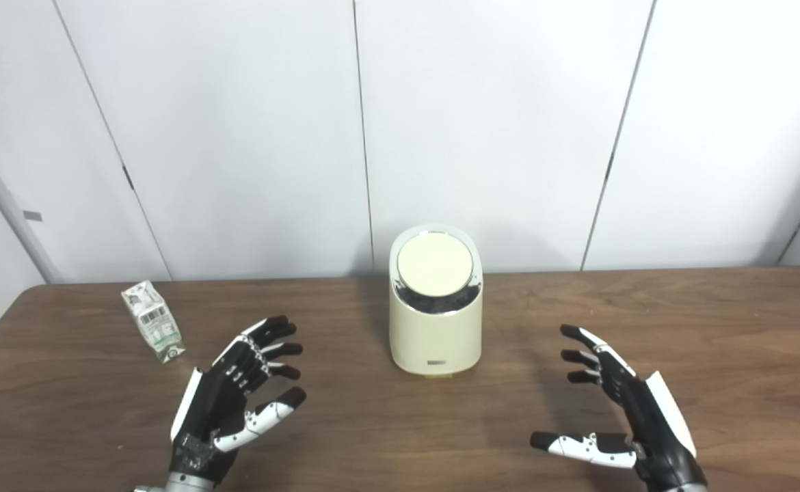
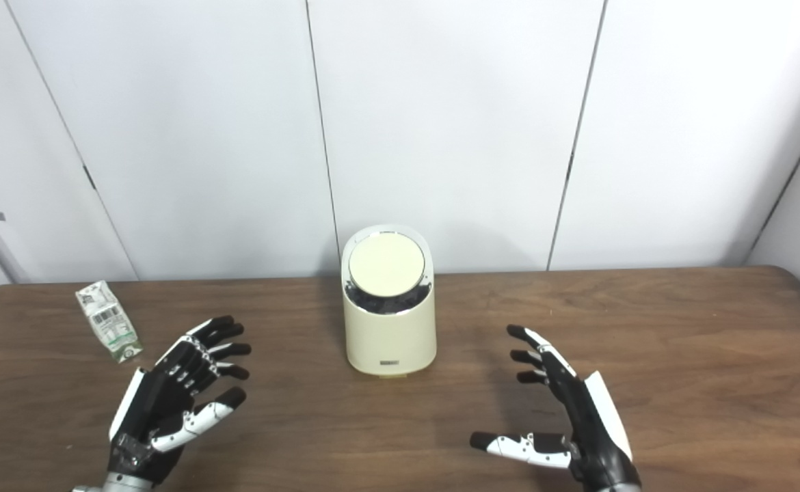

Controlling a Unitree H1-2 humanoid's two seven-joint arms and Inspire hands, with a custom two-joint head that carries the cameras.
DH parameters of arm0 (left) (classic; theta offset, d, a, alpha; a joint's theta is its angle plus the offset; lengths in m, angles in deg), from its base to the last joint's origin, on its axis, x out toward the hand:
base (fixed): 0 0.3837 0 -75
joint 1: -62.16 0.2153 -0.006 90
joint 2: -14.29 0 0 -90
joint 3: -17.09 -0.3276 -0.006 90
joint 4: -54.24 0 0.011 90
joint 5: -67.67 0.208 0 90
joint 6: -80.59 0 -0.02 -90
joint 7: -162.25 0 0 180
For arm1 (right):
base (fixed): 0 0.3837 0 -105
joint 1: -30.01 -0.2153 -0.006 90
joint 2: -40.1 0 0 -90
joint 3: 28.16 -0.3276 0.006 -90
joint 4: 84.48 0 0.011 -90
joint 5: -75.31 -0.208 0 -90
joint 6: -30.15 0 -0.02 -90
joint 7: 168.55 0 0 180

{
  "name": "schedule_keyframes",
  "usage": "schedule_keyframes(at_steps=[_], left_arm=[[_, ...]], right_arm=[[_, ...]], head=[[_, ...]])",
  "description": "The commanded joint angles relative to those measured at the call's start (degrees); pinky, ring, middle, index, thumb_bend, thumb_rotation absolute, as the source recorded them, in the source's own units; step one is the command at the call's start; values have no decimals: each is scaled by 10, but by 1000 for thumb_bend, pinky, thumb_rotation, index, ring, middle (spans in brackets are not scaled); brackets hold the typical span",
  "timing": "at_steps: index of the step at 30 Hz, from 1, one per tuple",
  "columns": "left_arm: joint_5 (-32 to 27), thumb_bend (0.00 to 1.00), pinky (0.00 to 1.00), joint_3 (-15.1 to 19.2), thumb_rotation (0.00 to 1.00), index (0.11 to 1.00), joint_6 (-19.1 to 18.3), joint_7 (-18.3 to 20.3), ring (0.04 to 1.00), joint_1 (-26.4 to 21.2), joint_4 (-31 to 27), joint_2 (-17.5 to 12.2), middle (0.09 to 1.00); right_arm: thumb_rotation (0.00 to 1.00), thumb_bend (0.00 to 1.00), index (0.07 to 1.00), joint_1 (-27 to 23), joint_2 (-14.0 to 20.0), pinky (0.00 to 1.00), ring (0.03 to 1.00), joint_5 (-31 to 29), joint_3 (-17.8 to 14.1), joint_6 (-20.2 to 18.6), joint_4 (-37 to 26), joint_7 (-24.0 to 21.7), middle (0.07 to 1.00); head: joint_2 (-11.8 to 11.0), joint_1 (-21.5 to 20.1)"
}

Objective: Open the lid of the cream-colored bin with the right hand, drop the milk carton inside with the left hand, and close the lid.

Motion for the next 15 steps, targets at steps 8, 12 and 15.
schedule_keyframes(at_steps=[8, 12, 15], left_arm=[[-7, 676, 590, -2, 126, 831, 8, 4, 730, 1, -3, 0, 812], [-1, 675, 590, -2, 133, 833, 7, 1, 727, 3, -7, 0, 810], [-1, 670, 590, -3, 135, 837, 9, 4, 729, 2, -5, -1, 812]], right_arm=[[175, 775, 882, -12, 0, 713, 810, -8, -2, 24, -11, 8, 900], [185, 777, 882, -11, 1, 715, 810, -10, -1, 24, -11, 7, 900], [196, 781, 880, -11, 1, 710, 812, -9, -1, 25, -10, 7, 898]], head=[[2, 0], [2, -1], [1, -1]])
